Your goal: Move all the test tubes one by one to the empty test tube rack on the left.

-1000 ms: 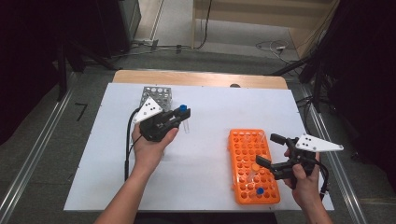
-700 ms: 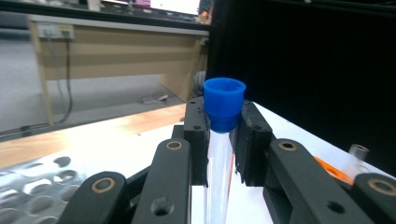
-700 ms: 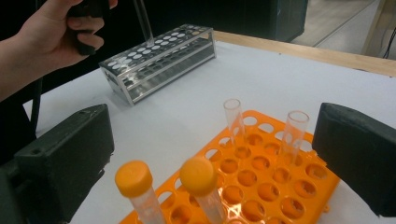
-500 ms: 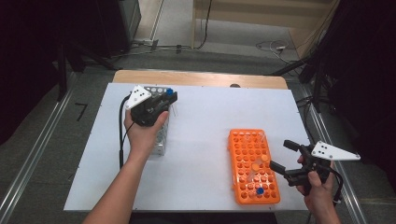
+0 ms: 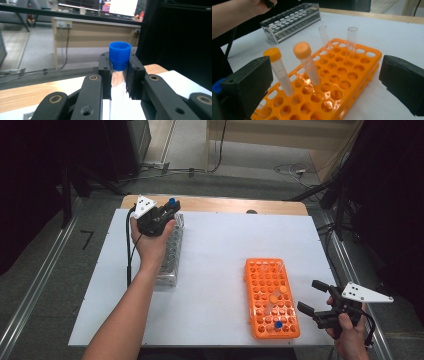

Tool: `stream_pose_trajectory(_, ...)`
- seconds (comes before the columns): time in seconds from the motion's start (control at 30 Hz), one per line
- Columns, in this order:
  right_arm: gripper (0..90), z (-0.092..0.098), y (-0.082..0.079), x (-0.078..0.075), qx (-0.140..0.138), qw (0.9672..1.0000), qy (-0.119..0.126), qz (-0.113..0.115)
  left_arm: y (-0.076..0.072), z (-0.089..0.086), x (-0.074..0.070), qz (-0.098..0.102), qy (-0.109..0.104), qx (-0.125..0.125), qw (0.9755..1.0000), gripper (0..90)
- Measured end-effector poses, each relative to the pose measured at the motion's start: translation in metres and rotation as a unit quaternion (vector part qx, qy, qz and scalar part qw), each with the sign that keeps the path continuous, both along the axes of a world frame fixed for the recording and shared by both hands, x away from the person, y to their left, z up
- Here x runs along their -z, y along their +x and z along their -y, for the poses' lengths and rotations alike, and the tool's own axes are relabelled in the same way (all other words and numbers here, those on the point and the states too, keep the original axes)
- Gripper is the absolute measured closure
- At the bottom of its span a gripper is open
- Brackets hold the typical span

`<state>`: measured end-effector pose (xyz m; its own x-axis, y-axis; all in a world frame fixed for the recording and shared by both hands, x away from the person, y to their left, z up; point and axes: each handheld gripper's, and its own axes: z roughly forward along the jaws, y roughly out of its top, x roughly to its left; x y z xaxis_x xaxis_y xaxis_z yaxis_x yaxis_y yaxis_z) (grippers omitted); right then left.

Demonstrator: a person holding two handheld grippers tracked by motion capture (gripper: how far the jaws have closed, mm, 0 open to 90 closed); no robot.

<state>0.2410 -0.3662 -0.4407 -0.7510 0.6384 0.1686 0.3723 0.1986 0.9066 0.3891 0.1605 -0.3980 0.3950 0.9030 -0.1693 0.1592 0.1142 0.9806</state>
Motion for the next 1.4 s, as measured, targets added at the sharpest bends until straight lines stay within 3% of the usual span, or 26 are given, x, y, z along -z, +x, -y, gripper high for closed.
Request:
stream_pose_trajectory(0.17, 0.0, 0.007, 0.003, 0.006, 0.008, 1.0, 0.0, -0.005, 0.018, -0.004, 0.005, -0.012, -0.014, -0.022, 0.9996, 77.0)
stream_pose_trajectory(0.43, 0.0, 0.013, 0.004, 0.008, 0.017, 0.9998, 0.003, -0.007, 0.046, -0.004, 0.01, -0.027, -0.013, -0.05, 0.9983, 77.0)
stream_pose_trajectory(0.63, 0.0, 0.015, 0.004, 0.009, 0.018, 0.9998, 0.007, -0.006, 0.061, 0.002, 0.014, -0.045, 0.003, -0.078, 0.9959, 77.0)
stream_pose_trajectory(0.73, 0.0, 0.015, 0.004, 0.01, 0.017, 0.9998, 0.007, -0.006, 0.065, 0.004, 0.018, -0.052, 0.021, -0.088, 0.9946, 77.0)
stream_pose_trajectory(0.83, 0.0, 0.015, 0.004, 0.01, 0.017, 0.9998, 0.006, -0.005, 0.069, 0.004, 0.023, -0.062, 0.021, -0.097, 0.9932, 77.0)
stream_pose_trajectory(1.13, 0.0, 0.014, 0.005, 0.012, 0.018, 0.9998, 0.005, -0.007, 0.074, 0.007, 0.031, -0.088, 0.037, -0.093, 0.9911, 76.7)
stream_pose_trajectory(1.4, 0.0, 0.013, 0.005, 0.012, 0.018, 0.9998, 0.004, -0.005, 0.073, 0.001, 0.031, -0.113, 0.028, -0.08, 0.99, 76.0)
